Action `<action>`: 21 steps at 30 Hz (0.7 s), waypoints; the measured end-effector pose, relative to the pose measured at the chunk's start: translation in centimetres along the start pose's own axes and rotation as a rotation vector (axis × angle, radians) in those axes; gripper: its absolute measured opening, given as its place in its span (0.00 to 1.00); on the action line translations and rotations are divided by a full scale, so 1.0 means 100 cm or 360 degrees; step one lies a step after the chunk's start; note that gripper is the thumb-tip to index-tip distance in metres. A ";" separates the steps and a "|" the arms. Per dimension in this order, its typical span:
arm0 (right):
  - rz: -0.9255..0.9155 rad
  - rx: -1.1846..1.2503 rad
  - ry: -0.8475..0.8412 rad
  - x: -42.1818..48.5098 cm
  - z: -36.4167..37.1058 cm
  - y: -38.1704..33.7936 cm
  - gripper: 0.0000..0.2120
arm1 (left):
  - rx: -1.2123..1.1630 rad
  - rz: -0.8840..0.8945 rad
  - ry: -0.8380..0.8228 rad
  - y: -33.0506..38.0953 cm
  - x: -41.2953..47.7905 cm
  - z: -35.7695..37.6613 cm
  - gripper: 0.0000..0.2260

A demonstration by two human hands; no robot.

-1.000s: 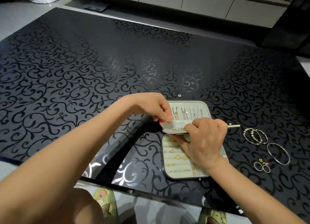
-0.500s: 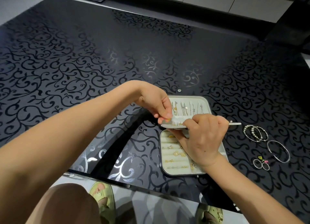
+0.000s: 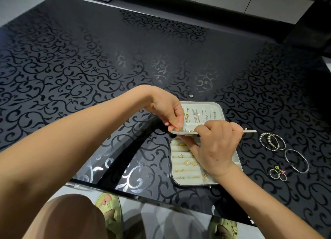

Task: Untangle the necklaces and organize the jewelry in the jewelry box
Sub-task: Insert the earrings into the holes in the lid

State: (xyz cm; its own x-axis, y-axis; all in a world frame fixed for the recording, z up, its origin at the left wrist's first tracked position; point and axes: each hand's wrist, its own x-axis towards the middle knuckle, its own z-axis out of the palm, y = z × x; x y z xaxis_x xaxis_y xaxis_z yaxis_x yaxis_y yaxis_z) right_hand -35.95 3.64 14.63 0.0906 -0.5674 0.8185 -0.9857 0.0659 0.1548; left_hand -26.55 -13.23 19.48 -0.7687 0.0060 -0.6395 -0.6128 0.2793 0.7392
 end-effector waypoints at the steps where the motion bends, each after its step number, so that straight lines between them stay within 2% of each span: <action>1: 0.0001 -0.0005 -0.0001 0.000 0.000 0.000 0.41 | 0.0019 0.0000 0.0006 0.000 0.000 0.000 0.07; 11: -0.0008 0.0000 0.0013 -0.001 -0.001 0.000 0.39 | 0.0476 -0.0048 0.0215 0.011 0.000 0.007 0.10; 16: -0.0006 0.0000 0.0021 0.000 0.000 0.000 0.39 | 0.0535 -0.0068 0.0186 0.013 0.003 0.007 0.09; 21: -0.0012 0.0002 0.0043 0.001 -0.001 0.000 0.39 | 0.0588 -0.0118 0.0050 0.018 0.007 0.003 0.09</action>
State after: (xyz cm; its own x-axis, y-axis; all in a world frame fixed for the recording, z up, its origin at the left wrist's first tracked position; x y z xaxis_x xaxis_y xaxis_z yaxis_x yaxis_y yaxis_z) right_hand -35.90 3.66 14.70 0.1015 -0.5455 0.8320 -0.9852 0.0607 0.1600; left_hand -28.12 -12.48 20.29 -0.7338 -0.0552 -0.6771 -0.5640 0.6053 0.5618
